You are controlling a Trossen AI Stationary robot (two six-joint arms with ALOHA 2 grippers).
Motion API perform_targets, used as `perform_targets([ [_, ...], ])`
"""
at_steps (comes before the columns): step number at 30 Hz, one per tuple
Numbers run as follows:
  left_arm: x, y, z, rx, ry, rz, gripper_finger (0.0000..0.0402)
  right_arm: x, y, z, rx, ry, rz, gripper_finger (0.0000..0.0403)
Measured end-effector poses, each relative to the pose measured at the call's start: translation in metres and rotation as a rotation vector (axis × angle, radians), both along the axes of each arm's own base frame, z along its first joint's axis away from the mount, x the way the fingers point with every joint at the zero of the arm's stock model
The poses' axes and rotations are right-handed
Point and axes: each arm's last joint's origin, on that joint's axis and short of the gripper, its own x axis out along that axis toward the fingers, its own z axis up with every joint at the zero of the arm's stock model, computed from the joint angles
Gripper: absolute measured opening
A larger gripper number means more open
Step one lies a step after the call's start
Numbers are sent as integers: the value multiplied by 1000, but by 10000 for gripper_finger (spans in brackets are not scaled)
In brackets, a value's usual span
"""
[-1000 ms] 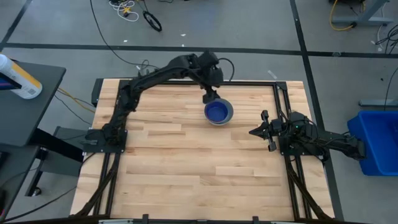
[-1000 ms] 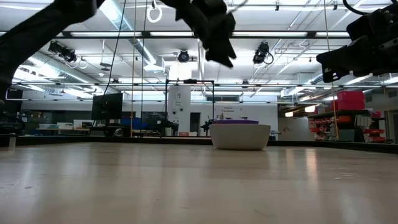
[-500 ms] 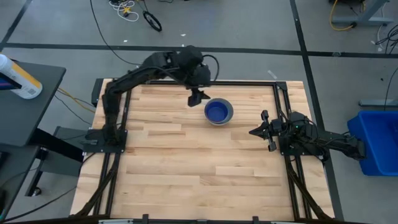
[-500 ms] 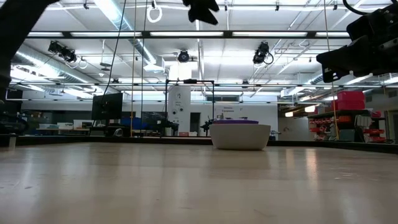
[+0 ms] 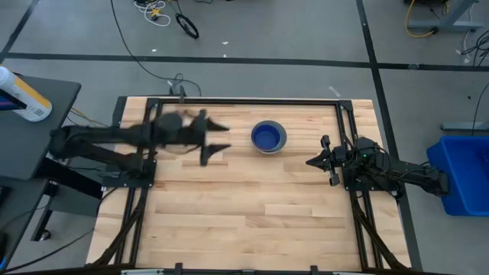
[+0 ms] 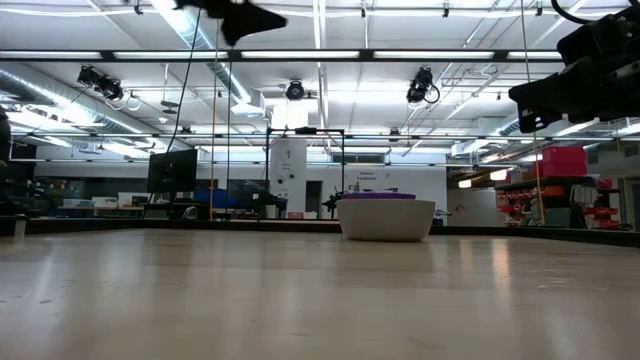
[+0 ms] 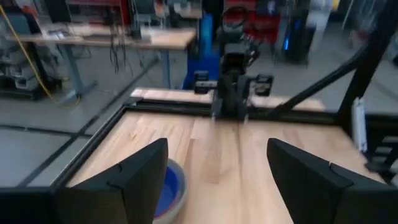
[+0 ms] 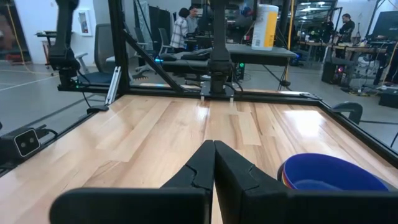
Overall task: Nest bowls inside each other
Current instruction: Return to Home Position
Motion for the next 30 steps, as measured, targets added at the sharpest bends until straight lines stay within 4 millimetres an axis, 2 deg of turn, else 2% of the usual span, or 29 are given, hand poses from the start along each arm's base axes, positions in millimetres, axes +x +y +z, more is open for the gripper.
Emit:
perform_targets([
  [4,-32,-23,-44,-56,-97,24,281,0,0,1,38,0,-2,12],
  [8,-47,-37,-88,-68,-26,53,281,0,0,0,59,3,-7,12],
  [11,-56,-44,-119,-76,21,69,281,0,0,0,62,12,-5,12],
  [14,-68,-47,-145,-80,-5,56,281,0,0,0,64,12,-4,12],
  [18,-93,-44,-181,-119,-47,101,281,0,0,-1,89,19,-5,12],
  [25,-97,-46,-186,-118,41,6,281,1,0,-1,92,23,-4,12],
  [30,-103,-43,-179,-58,3,77,281,1,0,-2,121,34,-5,12],
])
